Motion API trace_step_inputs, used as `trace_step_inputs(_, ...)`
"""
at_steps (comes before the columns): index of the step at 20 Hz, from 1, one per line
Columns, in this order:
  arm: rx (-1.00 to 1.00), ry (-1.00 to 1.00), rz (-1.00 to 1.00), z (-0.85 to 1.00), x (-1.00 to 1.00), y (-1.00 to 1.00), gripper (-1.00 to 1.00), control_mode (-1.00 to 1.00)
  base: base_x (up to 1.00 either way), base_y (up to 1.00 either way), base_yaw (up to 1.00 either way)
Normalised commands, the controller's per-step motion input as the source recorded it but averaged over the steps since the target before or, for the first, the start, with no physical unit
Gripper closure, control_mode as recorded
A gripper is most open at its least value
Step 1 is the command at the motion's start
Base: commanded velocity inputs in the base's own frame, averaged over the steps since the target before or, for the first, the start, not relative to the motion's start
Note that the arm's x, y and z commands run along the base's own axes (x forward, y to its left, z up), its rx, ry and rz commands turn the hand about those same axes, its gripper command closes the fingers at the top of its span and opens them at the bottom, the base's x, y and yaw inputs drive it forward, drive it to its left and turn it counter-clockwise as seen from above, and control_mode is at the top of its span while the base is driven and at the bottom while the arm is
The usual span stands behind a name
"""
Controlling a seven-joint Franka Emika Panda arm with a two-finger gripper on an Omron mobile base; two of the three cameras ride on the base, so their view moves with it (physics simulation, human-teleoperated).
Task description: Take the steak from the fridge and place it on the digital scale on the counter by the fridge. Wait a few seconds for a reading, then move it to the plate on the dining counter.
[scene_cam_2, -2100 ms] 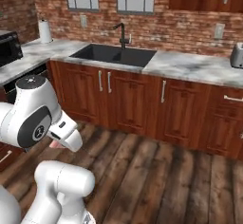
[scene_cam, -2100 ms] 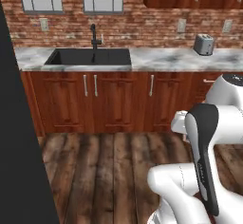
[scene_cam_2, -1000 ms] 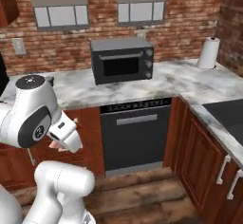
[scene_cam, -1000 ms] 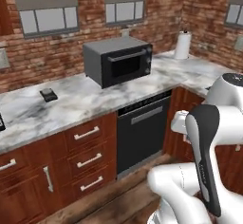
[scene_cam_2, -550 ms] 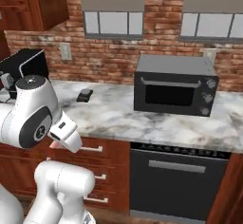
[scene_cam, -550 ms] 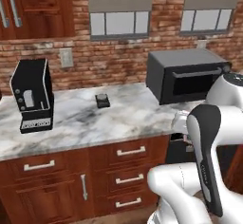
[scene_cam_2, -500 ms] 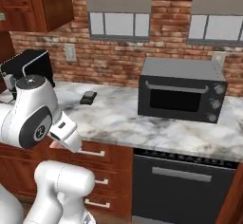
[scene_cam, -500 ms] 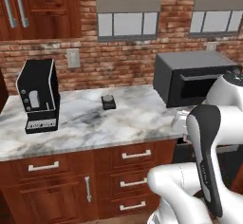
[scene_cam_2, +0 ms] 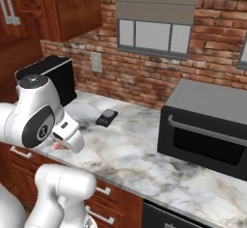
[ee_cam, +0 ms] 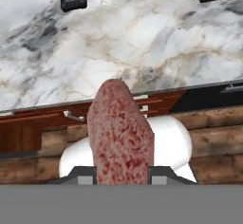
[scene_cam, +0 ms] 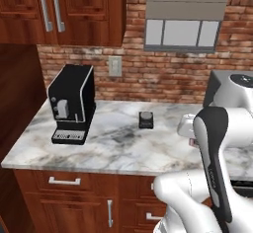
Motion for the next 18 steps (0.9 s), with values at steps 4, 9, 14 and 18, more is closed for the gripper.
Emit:
trace_step_inputs(4, -0.02, 0.0, 0.2, -0.09, 0.17, 0.0, 1.0, -1.0, 0.09, 0.0, 0.08)
trace_step_inputs(9, -0.02, -0.08, 0.31, -0.01, 0.32, -0.04, 1.0, -1.0, 0.0, 0.0, 0.0)
trace_step_inputs(14, -0.05, -0.28, 0.49, 0.0, 0.47, -0.05, 1.0, -1.0, 0.0, 0.0, 0.0)
trace_step_inputs(18, -0.07, -0.24, 0.38, 0.0, 0.61, 0.0, 1.0, -1.0, 0.0, 0.0, 0.0)
